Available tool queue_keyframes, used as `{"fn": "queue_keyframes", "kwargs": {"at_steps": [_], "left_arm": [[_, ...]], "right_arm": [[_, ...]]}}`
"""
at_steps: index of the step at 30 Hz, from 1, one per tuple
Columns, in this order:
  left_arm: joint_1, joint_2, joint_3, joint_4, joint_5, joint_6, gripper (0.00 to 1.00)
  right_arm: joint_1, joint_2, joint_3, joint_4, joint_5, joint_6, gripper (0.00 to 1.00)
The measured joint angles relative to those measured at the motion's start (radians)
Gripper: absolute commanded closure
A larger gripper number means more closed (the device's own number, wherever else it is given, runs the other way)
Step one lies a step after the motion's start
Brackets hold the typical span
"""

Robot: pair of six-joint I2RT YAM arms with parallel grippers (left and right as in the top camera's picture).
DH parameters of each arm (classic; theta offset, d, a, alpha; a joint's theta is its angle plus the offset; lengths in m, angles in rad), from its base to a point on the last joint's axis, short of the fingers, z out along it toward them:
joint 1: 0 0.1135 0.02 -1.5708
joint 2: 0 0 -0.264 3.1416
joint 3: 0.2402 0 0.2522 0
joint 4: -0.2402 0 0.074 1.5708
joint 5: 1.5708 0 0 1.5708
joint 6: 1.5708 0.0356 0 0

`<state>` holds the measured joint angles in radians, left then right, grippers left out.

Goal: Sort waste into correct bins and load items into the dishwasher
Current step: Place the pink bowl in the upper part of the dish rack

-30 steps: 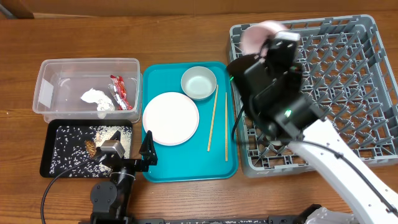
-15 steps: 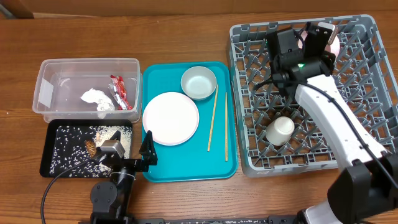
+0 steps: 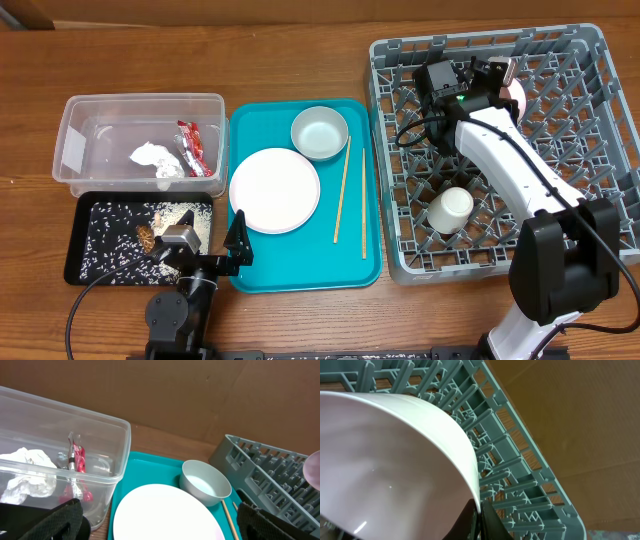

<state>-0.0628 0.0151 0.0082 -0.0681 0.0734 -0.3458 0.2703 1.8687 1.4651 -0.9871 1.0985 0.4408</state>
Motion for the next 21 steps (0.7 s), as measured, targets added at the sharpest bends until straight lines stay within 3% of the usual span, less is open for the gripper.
{"fn": "queue_keyframes", "kwargs": {"at_steps": [7, 15, 16, 19, 21], "left_arm": [[0.0, 0.0, 0.0, 0.0, 0.0, 0.0, 0.0], [0.0, 0.0, 0.0, 0.0, 0.0, 0.0, 0.0], [0.0, 0.0, 0.0, 0.0, 0.0, 0.0, 0.0], [0.0, 0.0, 0.0, 0.0, 0.0, 0.0, 0.0], [0.0, 0.0, 0.0, 0.0, 0.0, 0.0, 0.0]], "right_arm": [[0.018, 0.0, -0.005, -0.073, -0.071, 0.027, 0.96], [0.066, 0.001, -0.018, -0.237, -0.158, 0.156, 0.96], [0.067, 0.001, -0.018, -0.239, -0.163, 0.159, 0.92], [0.084, 0.001, -0.018, -0.264, -0.215, 0.169, 0.69], [0.101, 0.004, -0.014, -0.283, -0.258, 0.179, 0.62]]}}
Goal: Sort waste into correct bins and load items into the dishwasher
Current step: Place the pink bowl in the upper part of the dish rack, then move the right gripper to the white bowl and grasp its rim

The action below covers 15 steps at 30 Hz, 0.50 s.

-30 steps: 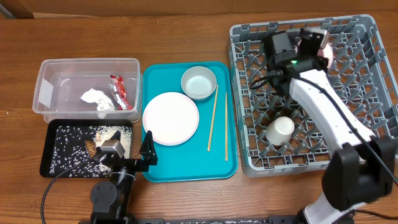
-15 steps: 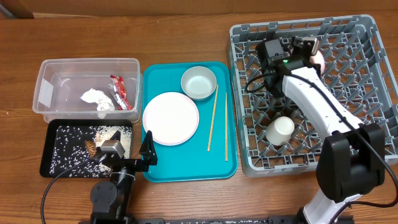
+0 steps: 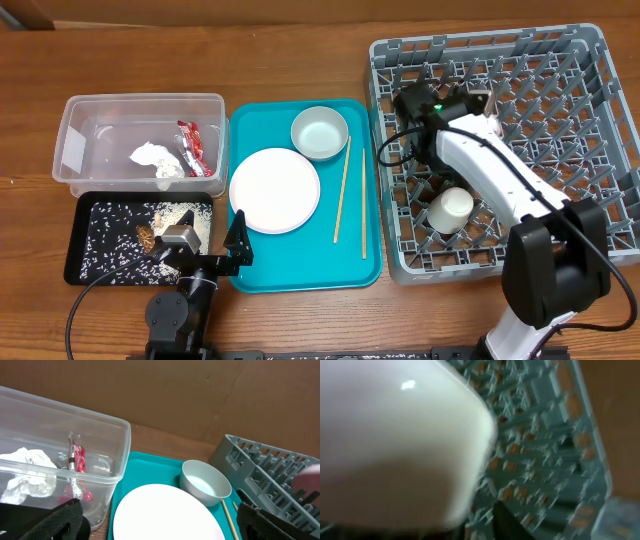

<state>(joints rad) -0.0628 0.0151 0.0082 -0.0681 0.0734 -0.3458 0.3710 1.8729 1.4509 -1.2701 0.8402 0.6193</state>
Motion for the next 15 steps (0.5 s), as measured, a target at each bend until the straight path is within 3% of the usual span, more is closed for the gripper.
{"fn": "queue_keyframes", "kwargs": {"at_steps": [3, 8, 15], "left_arm": [[0.0, 0.0, 0.0, 0.0, 0.0, 0.0, 0.0], [0.0, 0.0, 0.0, 0.0, 0.0, 0.0, 0.0], [0.0, 0.0, 0.0, 0.0, 0.0, 0.0, 0.0]], "right_arm": [[0.033, 0.006, 0.046, -0.037, -0.06, 0.014, 0.43], [0.091, 0.006, 0.223, -0.087, -0.143, 0.032, 0.35], [0.164, 0.005, 0.359, -0.074, -0.37, 0.019, 0.39]]}}
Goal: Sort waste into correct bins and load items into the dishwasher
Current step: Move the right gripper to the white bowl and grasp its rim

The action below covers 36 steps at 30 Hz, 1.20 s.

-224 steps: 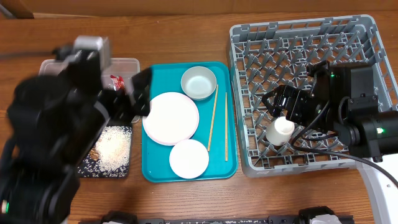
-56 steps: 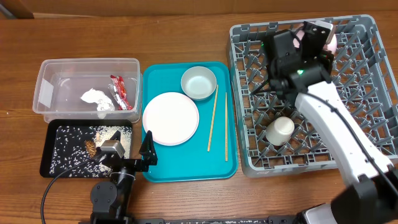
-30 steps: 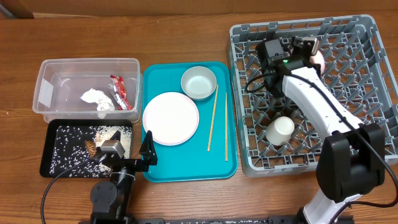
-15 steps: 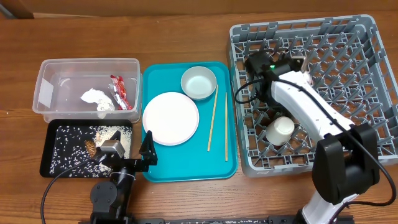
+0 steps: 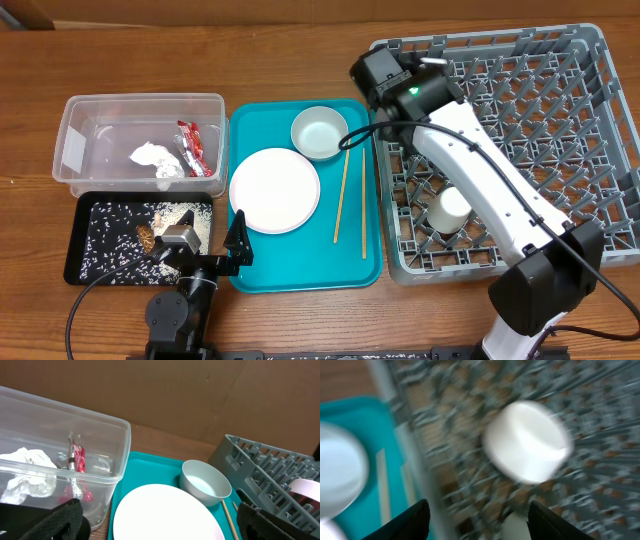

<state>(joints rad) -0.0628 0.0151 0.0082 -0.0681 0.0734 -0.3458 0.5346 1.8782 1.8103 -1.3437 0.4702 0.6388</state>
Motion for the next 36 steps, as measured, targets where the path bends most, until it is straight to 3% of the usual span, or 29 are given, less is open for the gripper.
{"fn": "queue_keyframes", "kwargs": {"at_steps": [4, 11, 18, 24, 36], "left_arm": [[0.0, 0.0, 0.0, 0.0, 0.0, 0.0, 0.0], [0.0, 0.0, 0.0, 0.0, 0.0, 0.0, 0.0], [0.0, 0.0, 0.0, 0.0, 0.0, 0.0, 0.0], [0.0, 0.0, 0.0, 0.0, 0.0, 0.0, 0.0], [0.0, 0.0, 0.0, 0.0, 0.0, 0.0, 0.0]], "right_arm": [[0.046, 0.0, -0.036, 0.091, -0.272, -0.038, 0.44], [0.147, 0.003, -0.278, 0.355, -0.493, 0.014, 0.47], [0.14, 0.003, -0.436, 0.559, -0.521, 0.027, 0.5], [0.109, 0.003, -0.441, 0.682, -0.521, -0.001, 0.53], [-0.082, 0.016, -0.441, 0.902, -0.542, 0.023, 0.55]]}}
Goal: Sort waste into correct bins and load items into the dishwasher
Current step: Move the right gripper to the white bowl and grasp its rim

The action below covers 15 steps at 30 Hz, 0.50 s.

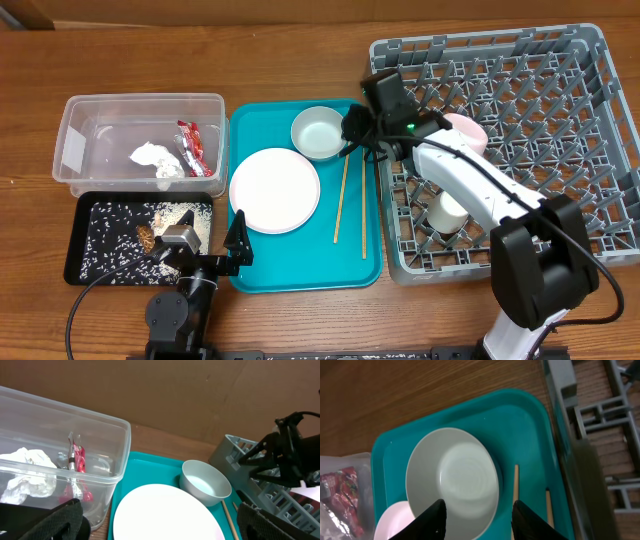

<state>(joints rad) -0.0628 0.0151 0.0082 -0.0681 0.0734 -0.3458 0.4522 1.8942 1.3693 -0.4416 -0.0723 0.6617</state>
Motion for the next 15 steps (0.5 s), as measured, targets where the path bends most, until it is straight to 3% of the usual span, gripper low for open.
{"fn": "queue_keyframes", "kwargs": {"at_steps": [8, 9, 14, 15], "left_arm": [[0.0, 0.0, 0.0, 0.0, 0.0, 0.0, 0.0], [0.0, 0.0, 0.0, 0.0, 0.0, 0.0, 0.0], [0.0, 0.0, 0.0, 0.0, 0.0, 0.0, 0.0], [0.0, 0.0, 0.0, 0.0, 0.0, 0.0, 0.0]], "right_arm": [[0.024, 0.119, 0.0, 0.082, -0.044, 0.059, 0.61], [0.029, 0.127, 0.0, 0.08, -0.048, 0.062, 0.7], [0.051, 0.153, 0.0, 0.075, -0.058, 0.072, 0.74], [0.051, 0.157, 0.0, 0.075, -0.058, 0.072, 0.82]]}}
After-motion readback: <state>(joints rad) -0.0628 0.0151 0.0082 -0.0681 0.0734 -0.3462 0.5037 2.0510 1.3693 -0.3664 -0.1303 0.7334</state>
